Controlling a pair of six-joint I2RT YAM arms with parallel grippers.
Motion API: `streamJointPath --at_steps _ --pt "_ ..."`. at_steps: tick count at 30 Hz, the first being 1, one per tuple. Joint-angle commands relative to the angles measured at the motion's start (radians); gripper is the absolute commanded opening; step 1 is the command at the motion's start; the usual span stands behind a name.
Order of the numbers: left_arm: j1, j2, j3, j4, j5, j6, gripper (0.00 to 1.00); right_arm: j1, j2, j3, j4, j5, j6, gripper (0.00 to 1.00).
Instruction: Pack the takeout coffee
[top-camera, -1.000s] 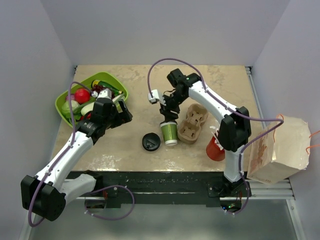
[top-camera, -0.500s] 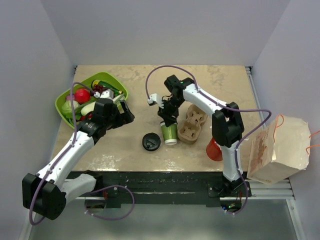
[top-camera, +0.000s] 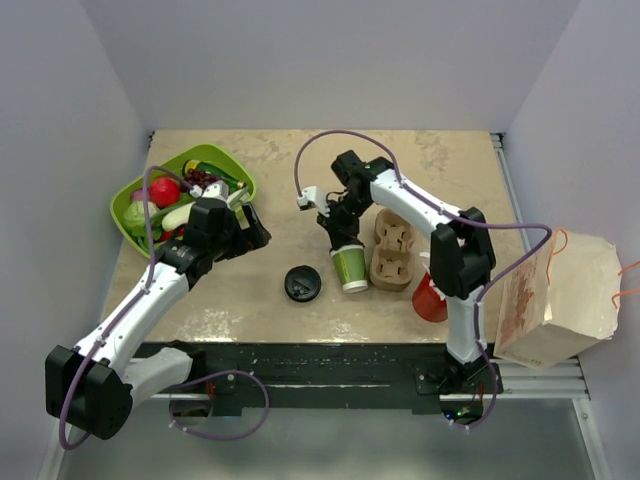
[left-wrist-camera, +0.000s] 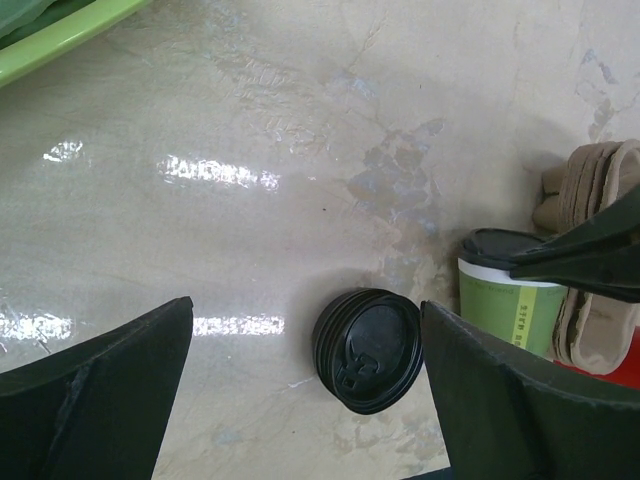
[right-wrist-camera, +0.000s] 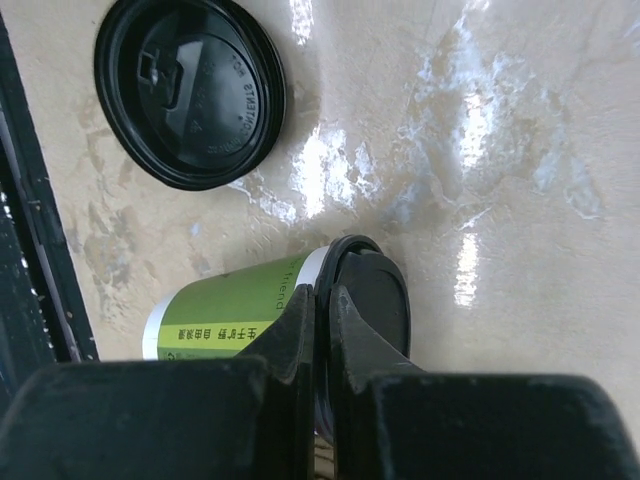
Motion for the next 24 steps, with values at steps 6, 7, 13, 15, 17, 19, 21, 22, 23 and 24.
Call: streamJointPath --at_steps 6,7,13,15,17,19,21,22,23,24 --pt "0.005 -0.014 0.028 0.031 -0.017 0.007 1.00 -0.001 -0.327 -0.196 0.471 0.141 0.192 0.00" --pt "0.005 -0.013 0.031 0.023 -0.024 0.007 1.00 -0.001 -0.346 -0.215 0.528 0.187 0.225 0.00" --pt "0.006 -0.017 0.049 0.011 -0.070 0.000 1.00 -0.001 -0.380 -0.372 1.101 0.640 0.372 0.00" --pt "0.006 -0.019 0.060 0.002 -0.090 -0.005 1.00 0.001 -0.349 -0.378 1.183 0.837 0.371 0.00" --pt "0.006 -0.022 0.071 -0.014 -0.106 -0.007 1.00 0.001 -0.292 -0.387 1.334 0.956 0.334 0.00" --pt "0.006 -0.026 0.077 -0.024 -0.130 -0.011 1.00 0.001 -0.221 -0.390 1.468 1.116 0.306 0.00" --pt "0.006 -0.031 0.085 -0.037 -0.155 -0.017 1.00 0.001 -0.164 -0.354 1.531 1.217 0.254 0.00" --pt "0.008 -0.034 0.088 -0.047 -0.162 -0.017 1.00 0.002 -0.110 -0.344 1.600 1.293 0.228 0.00" --pt "0.008 -0.034 0.094 -0.054 -0.166 -0.019 1.00 0.004 -0.088 -0.337 1.634 1.327 0.166 0.00" --pt "0.008 -0.036 0.097 -0.060 -0.176 -0.017 1.00 0.005 -0.067 -0.327 1.666 1.353 0.136 0.00"
